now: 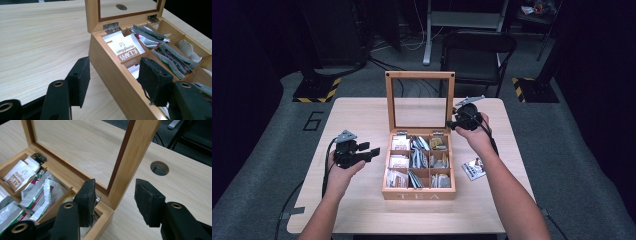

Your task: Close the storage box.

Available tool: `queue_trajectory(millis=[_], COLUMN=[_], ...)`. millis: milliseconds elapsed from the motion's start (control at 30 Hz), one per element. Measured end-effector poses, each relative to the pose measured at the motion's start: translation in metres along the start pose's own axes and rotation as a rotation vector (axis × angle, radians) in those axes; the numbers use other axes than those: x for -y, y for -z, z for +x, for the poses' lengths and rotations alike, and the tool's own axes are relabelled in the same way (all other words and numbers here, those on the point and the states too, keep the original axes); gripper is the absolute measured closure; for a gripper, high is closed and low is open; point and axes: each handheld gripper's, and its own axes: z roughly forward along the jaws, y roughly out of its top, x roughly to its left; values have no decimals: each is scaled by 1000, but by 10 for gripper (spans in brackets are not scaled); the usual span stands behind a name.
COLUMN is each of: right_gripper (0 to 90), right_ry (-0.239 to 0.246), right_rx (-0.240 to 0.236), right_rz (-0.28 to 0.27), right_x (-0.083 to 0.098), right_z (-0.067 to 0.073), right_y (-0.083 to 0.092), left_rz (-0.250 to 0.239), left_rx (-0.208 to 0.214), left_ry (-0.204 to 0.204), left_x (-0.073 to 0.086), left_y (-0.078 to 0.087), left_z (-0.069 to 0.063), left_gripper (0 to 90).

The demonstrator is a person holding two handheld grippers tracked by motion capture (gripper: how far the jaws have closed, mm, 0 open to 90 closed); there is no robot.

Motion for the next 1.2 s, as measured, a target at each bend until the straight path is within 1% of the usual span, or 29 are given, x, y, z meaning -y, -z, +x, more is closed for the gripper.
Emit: queue_trajectory(millis=[67, 133, 167, 200, 267, 333, 400, 433, 533, 600, 633, 667, 767, 800, 833, 900, 933, 967, 1000, 1033, 1067, 1200], right_gripper=[507, 488, 482, 482, 483, 483, 485, 485, 504, 524, 535, 547, 554, 556, 556, 570, 586, 604, 609, 615, 618, 630], right_ry=[-12, -19, -33, -29, -50, -47, -55, -52, -85, -83, -60, -69, -60, -47, -51, -32, -25, -31, -25, -38, -42, -54], right_rx=[8, 10, 11, 6, 1, 1, 2, -2, -21, -15, -6, -1, -4, -2, 0, 18, 22, 22, 16, 4, -1, -17], right_rz=[4, -9, -13, -9, -21, -20, -12, -11, -18, -11, -10, -7, -15, -22, -22, -16, -28, -24, -26, -29, -29, -24], right_x=[-1, -2, -3, -3, -4, -4, -4, -3, -4, -4, -5, -6, -10, -11, -13, -15, -16, -16, -16, -16, -15, -15], right_z=[-1, -4, -4, -6, -6, -8, -9, -11, -14, -14, -15, -14, -12, -12, -10, -9, -10, -11, -13, -14, -15, -16], right_y=[-3, -5, -7, -8, -11, -14, -18, -20, -23, -24, -25, -25, -25, -26, -26, -26, -26, -26, -26, -26, -26, -24], left_rz=[1, 4, 2, 5, 5, 5, 9, 7, 13, 15, 15, 15, 15, 14, 13, 12, 12, 12, 4, 3, 6, 5], left_rx=[-2, 0, -3, -3, -1, -4, -4, -5, -3, -5, -5, -6, -5, -5, -5, -5, -3, -1, -5, -5, -3, -4], left_ry=[-1, 0, -3, 1, 3, 2, 0, -1, 1, -2, -1, 3, -1, 0, 3, 3, 2, 0, 4, 9, 6, 13], left_x=[0, 0, 1, 1, 1, 1, 1, 2, 2, 2, 3, 3, 3, 3, 3, 3, 3, 3, 3, 3, 3, 3], left_y=[0, 0, -1, 0, 0, 0, -1, -1, -2, -2, -2, -2, -2, -2, -2, -2, -2, -1, -1, -1, -1, 0], left_z=[0, 1, 1, 1, 1, 1, 1, 1, 1, 2, 2, 2, 2, 2, 2, 2, 2, 2, 2, 2, 3, 4], left_gripper=[427, 427, 427, 427, 427, 426, 426, 426, 426, 427, 427, 428, 428, 428, 428, 428, 428, 428, 428, 428, 428, 428])
